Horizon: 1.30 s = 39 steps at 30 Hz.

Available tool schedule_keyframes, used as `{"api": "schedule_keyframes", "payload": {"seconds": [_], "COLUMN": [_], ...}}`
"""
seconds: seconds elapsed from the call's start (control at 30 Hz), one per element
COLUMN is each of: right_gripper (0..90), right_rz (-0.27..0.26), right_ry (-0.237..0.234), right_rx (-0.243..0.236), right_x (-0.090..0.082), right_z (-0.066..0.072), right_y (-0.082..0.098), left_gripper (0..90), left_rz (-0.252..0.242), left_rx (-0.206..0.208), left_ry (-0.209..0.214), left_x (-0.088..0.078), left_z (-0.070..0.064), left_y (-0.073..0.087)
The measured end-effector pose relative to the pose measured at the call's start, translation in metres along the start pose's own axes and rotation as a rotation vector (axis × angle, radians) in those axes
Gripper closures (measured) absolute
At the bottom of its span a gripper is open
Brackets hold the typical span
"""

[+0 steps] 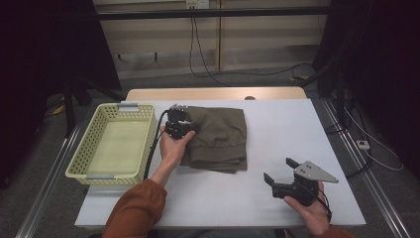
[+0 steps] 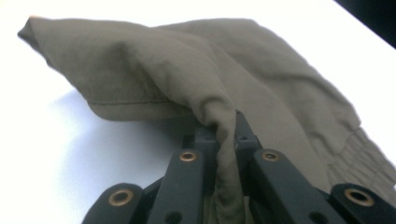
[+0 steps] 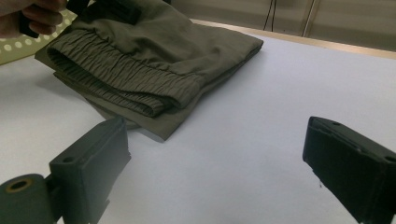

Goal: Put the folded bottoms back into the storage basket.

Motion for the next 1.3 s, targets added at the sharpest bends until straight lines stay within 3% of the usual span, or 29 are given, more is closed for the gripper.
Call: {"api": "schedule_keyframes", "payload": {"seconds": [0.1,0.37,0.53,0.7,0.8,1.3], "right_gripper": [7.2,7.2,7.2,7.2,7.2,7.2], "right_rz": [0.000,-0.003,-0.003,-0.002,-0.002,-0.003], "right_ry": [-0.001,-0.002,-0.003,-0.002,-0.002,-0.002], "right_rx": [0.001,0.002,0.002,0.005,0.005,0.003], "right_x": [0.000,0.000,0.000,0.000,0.000,0.000], "right_z": [0.000,0.000,0.000,0.000,0.000,0.000], "right_y": [0.000,0.000,0.000,0.000,0.000,0.000], "left_gripper": [85.9,86.0,86.1,86.2,86.2,86.3], "left_rz": [-0.033,-0.059,-0.097,-0.120,-0.138,-0.213], "left_rx": [0.025,0.067,0.112,0.110,0.144,0.213], "left_ry": [0.010,0.028,0.064,0.103,0.098,0.103], "left_x": [-0.005,-0.013,-0.027,-0.036,-0.042,-0.074], "left_z": [-0.009,-0.022,-0.031,-0.035,-0.040,-0.043], "left_y": [-0.004,-0.012,-0.021,-0.024,-0.026,-0.034]}}
Point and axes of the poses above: each handheld gripper's, and its own axes: x roughly forward along the jaws, y roughly out of its underside, z roughly to its left, the point moved 2 cm from there along x, roughly forward along the jaws, and after that the axes turned 9 degrees about -x, right-handed, at the moved point
